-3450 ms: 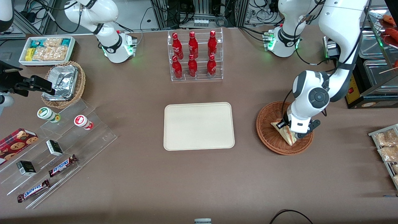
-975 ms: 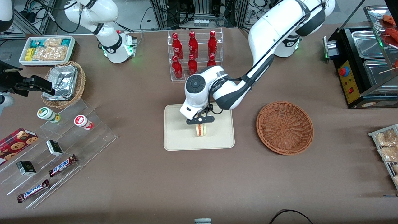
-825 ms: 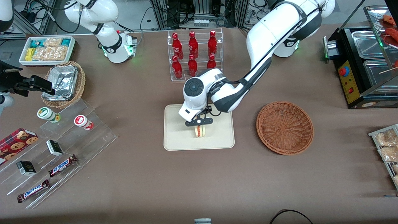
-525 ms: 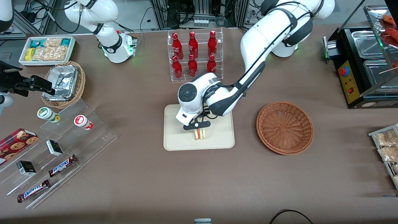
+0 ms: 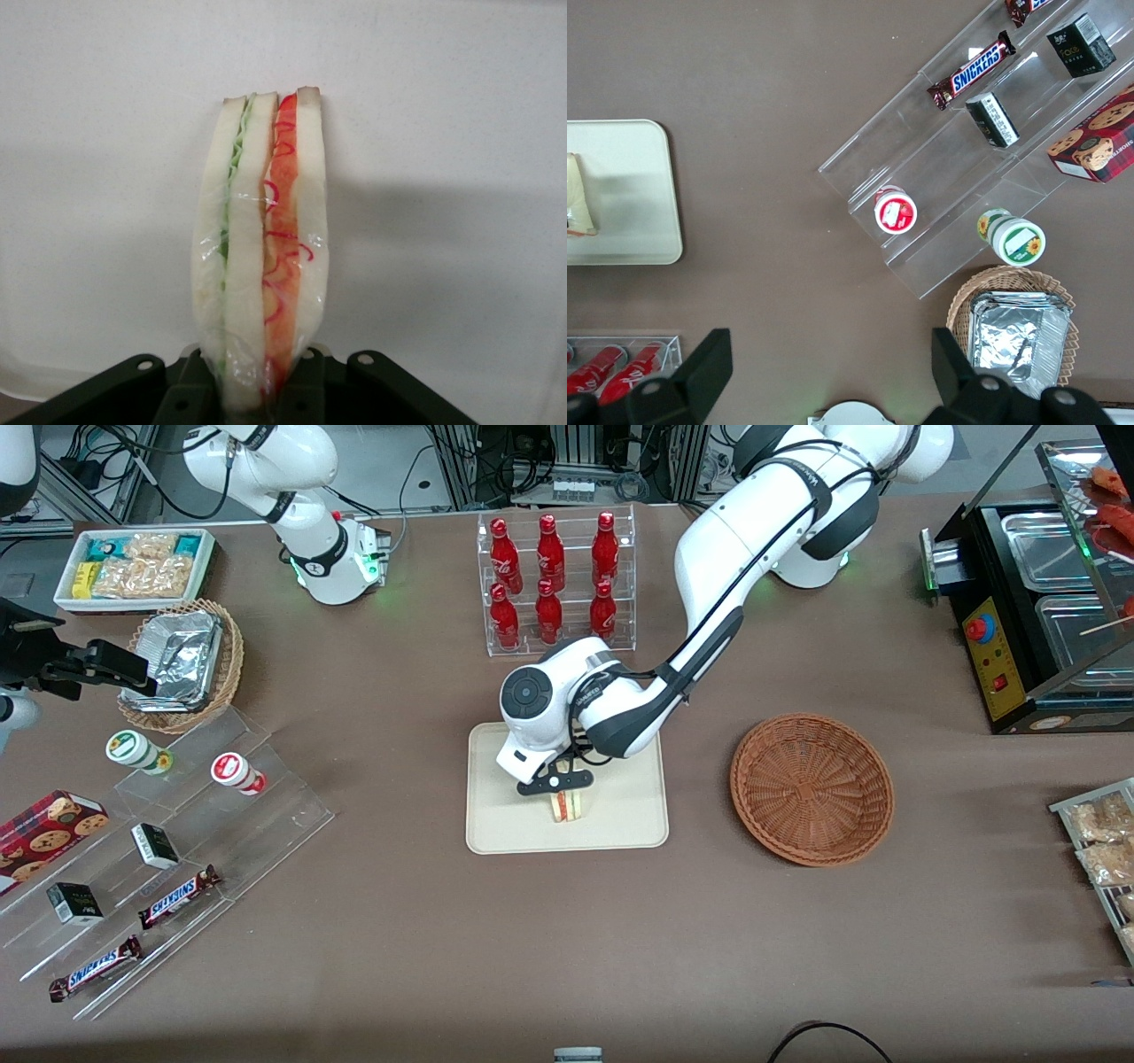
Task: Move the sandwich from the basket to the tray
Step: 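Lower the sandwich onto the tray and open the left gripper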
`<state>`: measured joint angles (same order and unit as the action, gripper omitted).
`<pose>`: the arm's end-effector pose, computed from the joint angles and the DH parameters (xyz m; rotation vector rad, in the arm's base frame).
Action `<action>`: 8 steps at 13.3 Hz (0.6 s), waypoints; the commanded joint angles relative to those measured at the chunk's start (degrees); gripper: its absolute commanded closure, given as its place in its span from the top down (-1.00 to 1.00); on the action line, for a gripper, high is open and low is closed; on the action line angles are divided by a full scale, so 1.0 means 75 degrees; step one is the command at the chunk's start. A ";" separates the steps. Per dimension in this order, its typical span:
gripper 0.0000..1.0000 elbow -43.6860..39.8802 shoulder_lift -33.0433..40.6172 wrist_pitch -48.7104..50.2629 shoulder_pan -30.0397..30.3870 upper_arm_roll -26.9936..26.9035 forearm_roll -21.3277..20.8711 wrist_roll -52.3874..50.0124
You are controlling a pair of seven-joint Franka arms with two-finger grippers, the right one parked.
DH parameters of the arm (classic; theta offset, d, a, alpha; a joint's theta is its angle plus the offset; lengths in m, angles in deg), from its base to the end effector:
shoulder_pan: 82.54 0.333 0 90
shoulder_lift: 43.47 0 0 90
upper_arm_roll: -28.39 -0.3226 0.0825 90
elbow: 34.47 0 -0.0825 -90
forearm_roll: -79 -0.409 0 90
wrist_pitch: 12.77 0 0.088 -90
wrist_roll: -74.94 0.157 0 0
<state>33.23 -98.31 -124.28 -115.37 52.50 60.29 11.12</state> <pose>0.5058 -0.5781 0.1656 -3.0573 -0.1897 0.1616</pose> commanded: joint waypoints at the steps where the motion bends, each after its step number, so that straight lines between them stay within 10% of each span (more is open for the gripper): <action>1: 0.99 -0.0284 -0.0142 0.0115 -0.0134 -0.0062 -0.0142 -0.0081; 8: 1.00 -0.0319 0.0267 0.0254 0.0076 -0.0004 -0.0048 0.0084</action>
<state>31.71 -98.22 -124.28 -115.15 52.45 60.26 11.34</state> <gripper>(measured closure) 0.123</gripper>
